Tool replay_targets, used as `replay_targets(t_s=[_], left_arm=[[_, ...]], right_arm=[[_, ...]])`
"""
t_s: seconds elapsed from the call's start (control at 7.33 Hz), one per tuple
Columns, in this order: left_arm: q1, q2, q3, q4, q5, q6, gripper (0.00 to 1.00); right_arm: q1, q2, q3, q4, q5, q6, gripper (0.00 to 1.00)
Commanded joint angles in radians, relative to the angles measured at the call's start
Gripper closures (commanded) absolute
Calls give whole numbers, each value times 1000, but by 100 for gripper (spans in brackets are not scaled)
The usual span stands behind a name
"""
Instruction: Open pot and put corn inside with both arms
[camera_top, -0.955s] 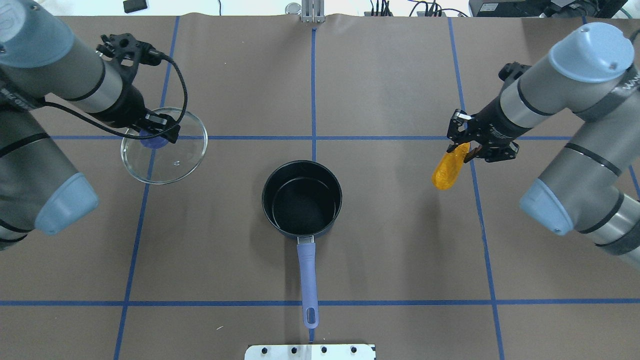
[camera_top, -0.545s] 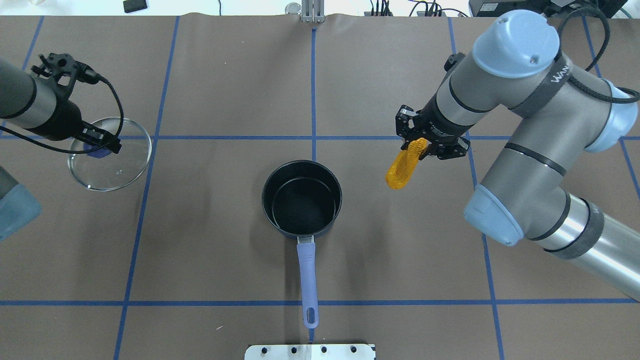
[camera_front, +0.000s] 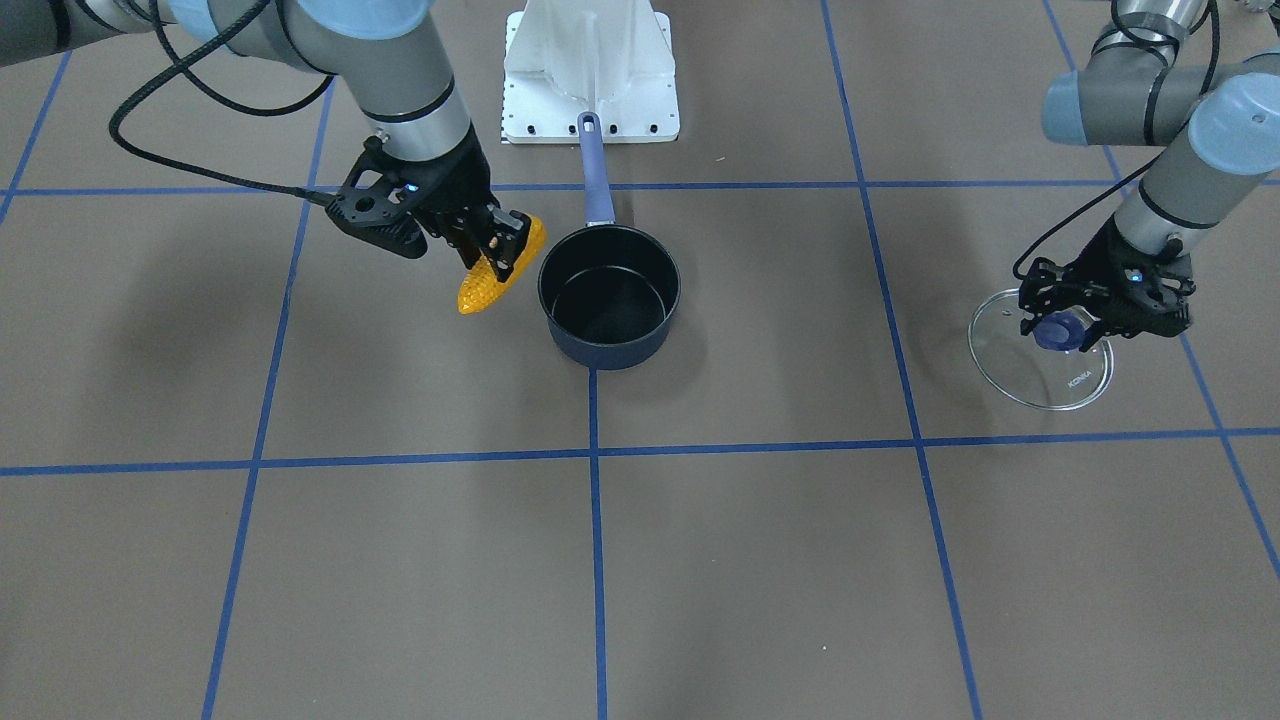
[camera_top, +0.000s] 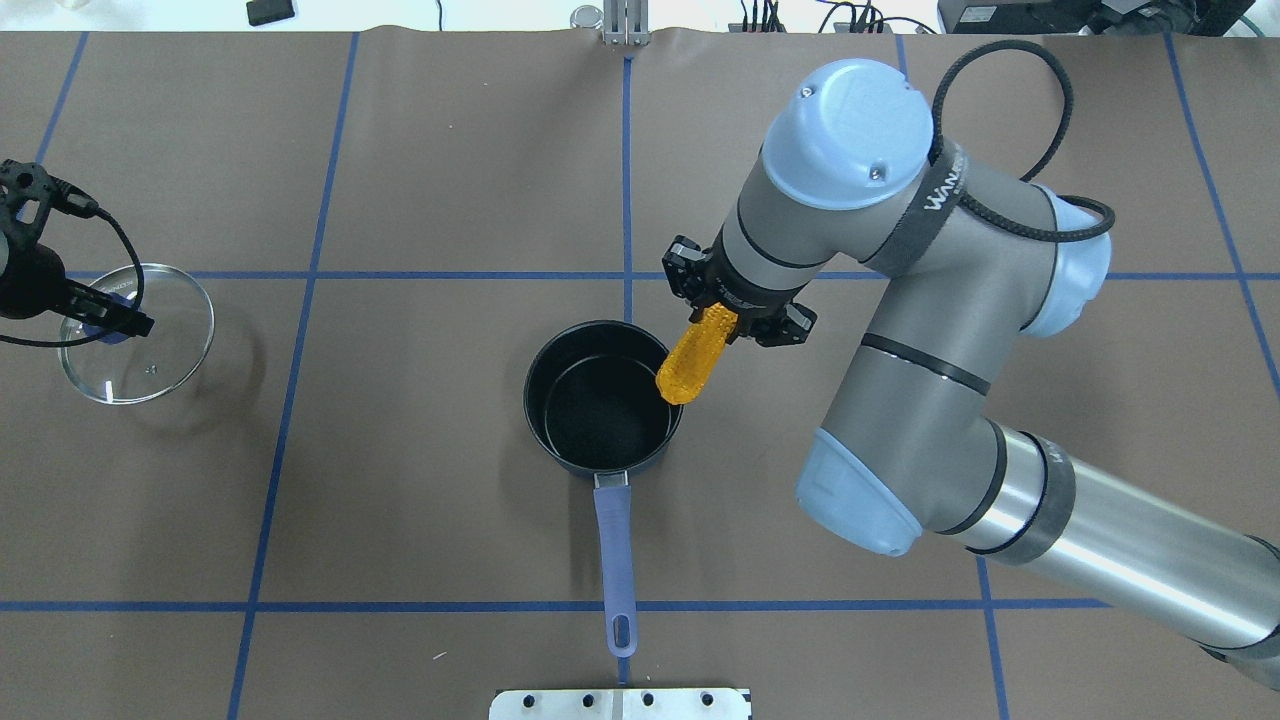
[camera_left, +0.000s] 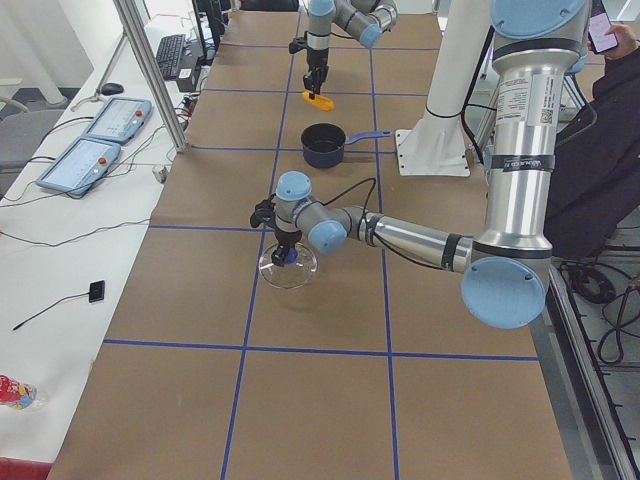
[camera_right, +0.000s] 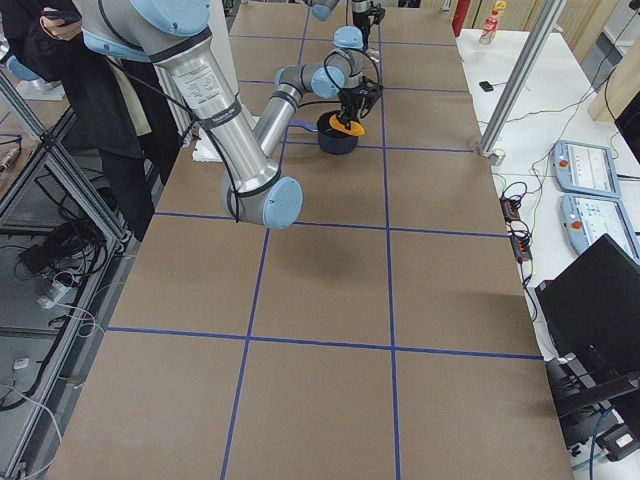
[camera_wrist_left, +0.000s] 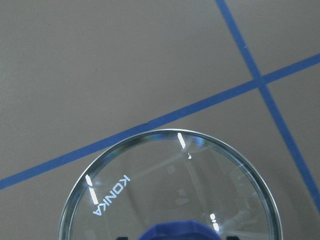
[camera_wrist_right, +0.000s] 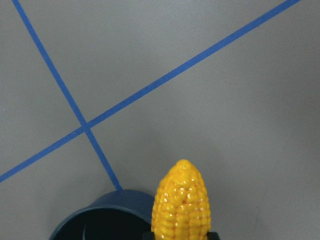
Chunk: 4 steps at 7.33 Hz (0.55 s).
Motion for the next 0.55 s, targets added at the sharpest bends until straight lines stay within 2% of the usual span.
replay_targets(t_s=[0.0, 0.27, 0.41], left_arm=[[-1, 64, 17, -92, -5, -11, 44], [-1, 77, 19, -103, -5, -12, 43], [1, 77, 23, -103, -3, -12, 39]], right_arm=[[-62, 32, -20, -13, -61, 16, 67], [-77, 74, -68, -12, -71, 36, 67], [-82, 80, -70, -12, -77, 38, 67]])
